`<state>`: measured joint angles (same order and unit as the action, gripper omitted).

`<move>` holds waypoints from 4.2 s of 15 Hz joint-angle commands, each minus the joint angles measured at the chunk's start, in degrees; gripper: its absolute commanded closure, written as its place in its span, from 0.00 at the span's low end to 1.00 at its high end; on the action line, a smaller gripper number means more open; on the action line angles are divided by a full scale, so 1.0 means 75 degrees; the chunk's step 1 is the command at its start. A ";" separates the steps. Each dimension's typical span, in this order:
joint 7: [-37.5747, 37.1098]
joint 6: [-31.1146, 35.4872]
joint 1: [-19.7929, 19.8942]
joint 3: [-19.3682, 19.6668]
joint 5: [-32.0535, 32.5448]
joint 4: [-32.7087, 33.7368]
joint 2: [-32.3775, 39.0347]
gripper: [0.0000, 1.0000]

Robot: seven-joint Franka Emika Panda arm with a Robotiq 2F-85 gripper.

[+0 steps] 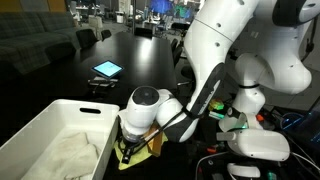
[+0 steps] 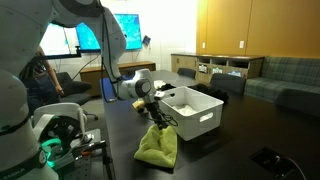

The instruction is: Pick up the cloths from the table and put them in the box, then pick up the marker and the seal tape put them in the cup

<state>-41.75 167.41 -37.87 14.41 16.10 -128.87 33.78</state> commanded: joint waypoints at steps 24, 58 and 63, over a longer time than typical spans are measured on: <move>0.0916 -0.0026 0.0869 -0.0993 -0.1084 -0.0245 -0.0159 0.58; -0.4880 -0.5424 -0.2608 0.1229 0.4446 -0.0648 -0.7251 0.98; -0.2447 -0.4634 -0.2675 0.1524 0.2690 -0.0608 -0.7787 0.98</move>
<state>-69.71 129.28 -55.43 22.03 42.38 -133.04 -22.41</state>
